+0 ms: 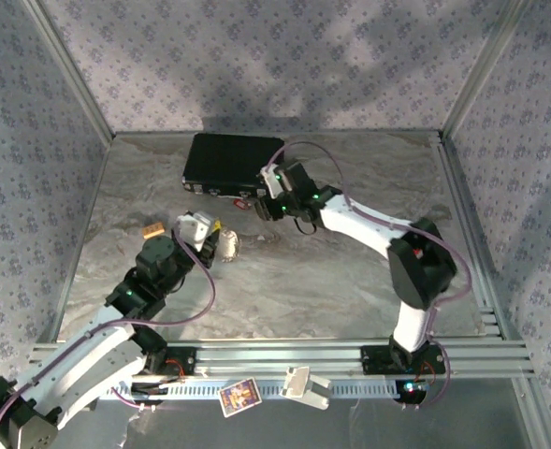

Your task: Put the keys on the keyring

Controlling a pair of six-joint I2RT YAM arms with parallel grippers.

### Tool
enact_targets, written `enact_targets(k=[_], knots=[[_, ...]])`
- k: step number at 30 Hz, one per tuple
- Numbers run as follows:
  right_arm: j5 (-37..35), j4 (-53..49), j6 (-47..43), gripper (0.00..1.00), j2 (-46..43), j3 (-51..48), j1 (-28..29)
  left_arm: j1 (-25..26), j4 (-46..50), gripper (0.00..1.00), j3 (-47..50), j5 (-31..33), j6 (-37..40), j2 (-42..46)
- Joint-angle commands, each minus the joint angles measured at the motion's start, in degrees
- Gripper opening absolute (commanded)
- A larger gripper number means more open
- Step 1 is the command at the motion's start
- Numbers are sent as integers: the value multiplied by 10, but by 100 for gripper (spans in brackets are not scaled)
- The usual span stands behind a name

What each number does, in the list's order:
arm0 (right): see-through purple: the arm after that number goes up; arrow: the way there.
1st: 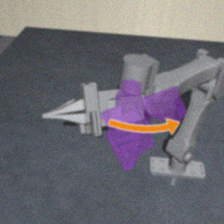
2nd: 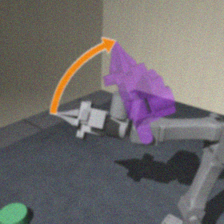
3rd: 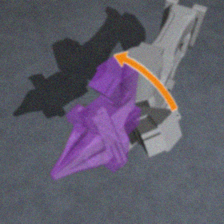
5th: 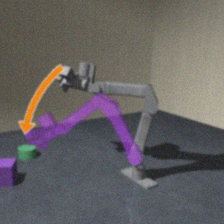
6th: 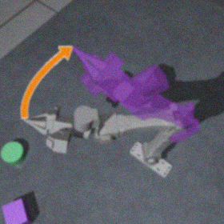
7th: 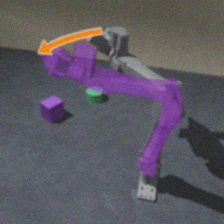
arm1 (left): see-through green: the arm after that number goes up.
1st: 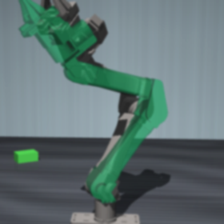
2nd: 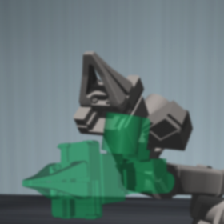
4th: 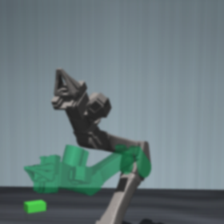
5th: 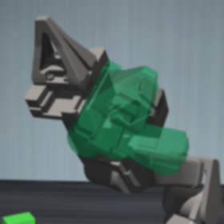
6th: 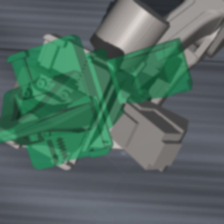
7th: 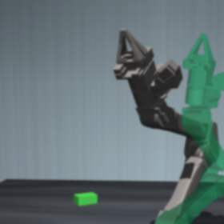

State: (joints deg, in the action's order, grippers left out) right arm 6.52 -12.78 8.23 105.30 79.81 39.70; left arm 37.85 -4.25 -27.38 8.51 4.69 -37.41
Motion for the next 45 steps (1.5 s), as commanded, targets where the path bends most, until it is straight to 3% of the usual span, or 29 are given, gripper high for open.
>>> enact_targets(k=[1,10,20,30,45], knots=[[-20,-63,42,40,75,87,4,-10,42,0,-12,64,-26,19],[-59,-124,70,38,231,247,15,-21,71,0,-8,80,-32,47],[-113,-138,81,35,312,328,29,-21,65,0,2,70,-32,59],[-160,-159,72,26,353,376,42,-22,60,0,4,61,-30,59],[-161,-155,66,0,322,352,48,-22,59,0,3,49,-28,58]])
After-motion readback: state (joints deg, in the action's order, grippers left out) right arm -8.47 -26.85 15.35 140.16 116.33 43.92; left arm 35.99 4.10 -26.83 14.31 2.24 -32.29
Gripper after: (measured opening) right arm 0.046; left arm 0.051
